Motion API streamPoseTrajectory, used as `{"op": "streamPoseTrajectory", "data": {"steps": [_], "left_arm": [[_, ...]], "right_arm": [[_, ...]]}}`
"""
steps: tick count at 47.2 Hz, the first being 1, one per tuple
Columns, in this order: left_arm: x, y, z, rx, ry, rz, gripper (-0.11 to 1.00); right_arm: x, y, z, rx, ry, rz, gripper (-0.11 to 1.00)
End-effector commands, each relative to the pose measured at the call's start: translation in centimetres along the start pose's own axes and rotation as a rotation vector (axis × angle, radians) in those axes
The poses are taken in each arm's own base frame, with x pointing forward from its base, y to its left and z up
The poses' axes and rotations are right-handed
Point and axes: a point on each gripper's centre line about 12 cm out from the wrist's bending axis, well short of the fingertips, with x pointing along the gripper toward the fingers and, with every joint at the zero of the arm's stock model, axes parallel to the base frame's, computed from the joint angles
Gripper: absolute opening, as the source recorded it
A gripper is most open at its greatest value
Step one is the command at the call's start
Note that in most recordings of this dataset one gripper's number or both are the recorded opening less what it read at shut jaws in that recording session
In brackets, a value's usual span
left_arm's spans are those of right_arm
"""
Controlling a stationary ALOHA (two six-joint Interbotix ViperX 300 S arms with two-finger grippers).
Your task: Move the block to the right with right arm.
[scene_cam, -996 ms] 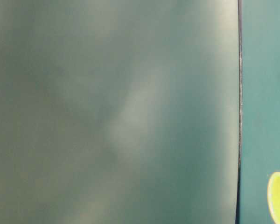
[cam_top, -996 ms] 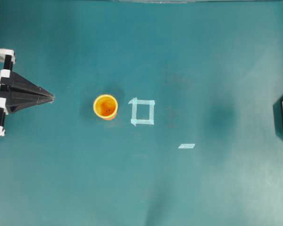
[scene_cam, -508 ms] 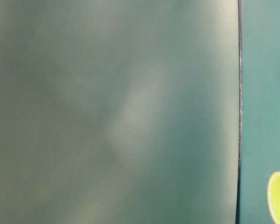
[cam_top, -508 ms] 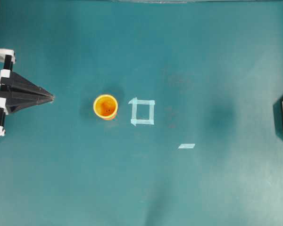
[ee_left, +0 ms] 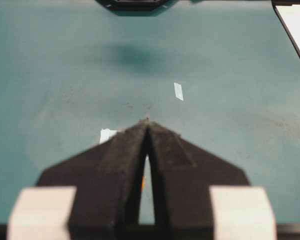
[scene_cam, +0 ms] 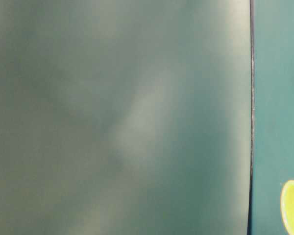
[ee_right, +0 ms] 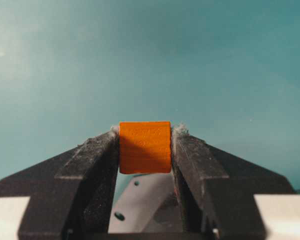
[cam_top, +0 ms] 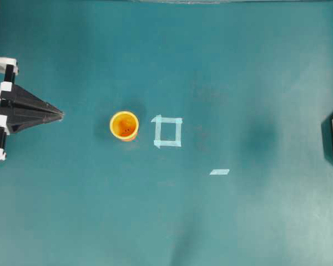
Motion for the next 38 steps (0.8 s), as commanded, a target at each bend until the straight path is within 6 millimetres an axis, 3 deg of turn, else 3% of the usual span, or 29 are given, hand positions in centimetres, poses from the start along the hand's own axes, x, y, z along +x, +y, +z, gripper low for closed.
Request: {"op": "streamPoseTrajectory", "data": {"steps": [1,38], "left_arm": [[0.21,-0.08,1.01,0.003,-0.024,-0.004,0.0],[0.21,-0.08,0.81,0.002,-0.008,-0.003,0.0]], "right_arm": [[-0.34,0.14,0.6,-0.003,-0.015,0.004,0.4],[-0.34,0.11,0.63,-0.002,-0.017,0.002,0.4]]}}
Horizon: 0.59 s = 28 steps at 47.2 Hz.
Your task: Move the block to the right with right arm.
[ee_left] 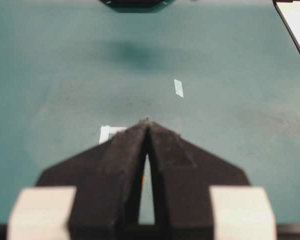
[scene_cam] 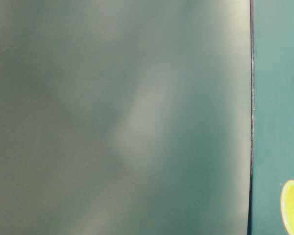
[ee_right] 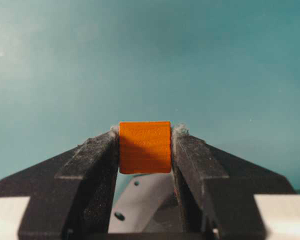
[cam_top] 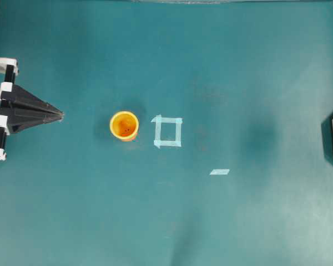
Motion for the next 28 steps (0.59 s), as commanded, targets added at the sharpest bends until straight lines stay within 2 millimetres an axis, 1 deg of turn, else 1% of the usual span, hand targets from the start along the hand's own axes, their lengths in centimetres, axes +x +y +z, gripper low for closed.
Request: {"op": "streamPoseTrajectory", "data": {"steps": [1,28], "left_arm": [[0.17,-0.05,0.99,0.002,-0.021,-0.002,0.0],[0.2,-0.05,0.96,0.005,-0.02,-0.002,0.0]], "right_arm": [[-0.29,0.13,0.54,-0.003,-0.015,0.004,0.4],[-0.33,0.14,0.69,-0.002,-0.026,0.004,0.4]]}}
